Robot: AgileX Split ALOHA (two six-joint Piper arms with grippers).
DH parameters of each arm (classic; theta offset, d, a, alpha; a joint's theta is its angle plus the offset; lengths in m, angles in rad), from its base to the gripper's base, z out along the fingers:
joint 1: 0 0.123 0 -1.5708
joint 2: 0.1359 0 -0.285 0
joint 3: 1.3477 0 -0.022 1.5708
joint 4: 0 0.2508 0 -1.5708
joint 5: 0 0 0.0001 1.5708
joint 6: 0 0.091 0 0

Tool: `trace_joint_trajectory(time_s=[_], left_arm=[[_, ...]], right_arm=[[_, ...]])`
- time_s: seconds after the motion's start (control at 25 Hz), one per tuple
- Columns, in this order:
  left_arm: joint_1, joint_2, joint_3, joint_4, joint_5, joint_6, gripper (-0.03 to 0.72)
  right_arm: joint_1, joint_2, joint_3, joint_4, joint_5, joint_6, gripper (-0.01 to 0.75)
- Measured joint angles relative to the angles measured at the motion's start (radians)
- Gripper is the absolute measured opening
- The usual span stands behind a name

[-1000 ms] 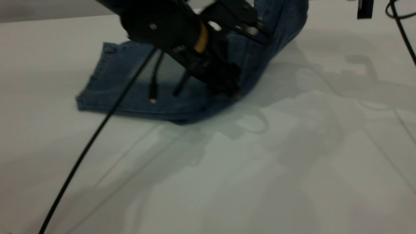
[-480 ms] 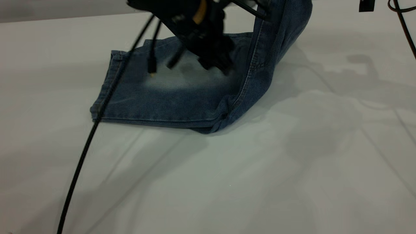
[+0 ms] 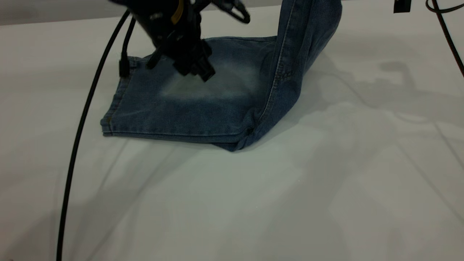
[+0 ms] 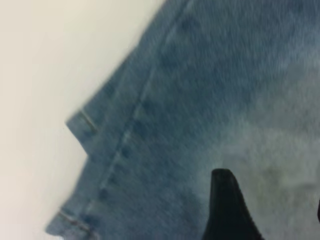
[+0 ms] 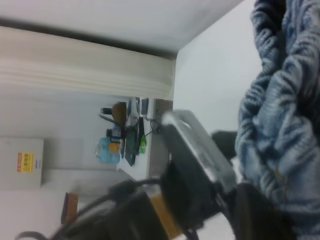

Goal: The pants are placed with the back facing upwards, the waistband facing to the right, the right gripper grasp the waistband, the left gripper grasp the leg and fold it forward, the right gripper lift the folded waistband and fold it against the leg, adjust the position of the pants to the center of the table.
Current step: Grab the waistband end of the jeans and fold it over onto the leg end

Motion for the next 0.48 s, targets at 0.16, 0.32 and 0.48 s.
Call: trace_joint_trajectory(time_s=[0.16, 0.32, 0.48], left_arm=[[0.000, 0.022, 0.048, 0.000, -0.088, 0.000, 0.395], [-0.001, 0.043, 0.053, 0.000, -0.153, -0.030, 0.395], [-0.034, 0.048, 0.052, 0.005, -0.194, -0.053, 0.395]], right_arm=[[0.014, -0.018, -0.034, -0.001, -0.001, 0.000, 0.113], [0.028, -0.031, -0.061, 0.001, 0.004, 0.008, 0.113], [0.053, -0.031, -0.061, 0.002, 0.000, 0.012, 0.113]])
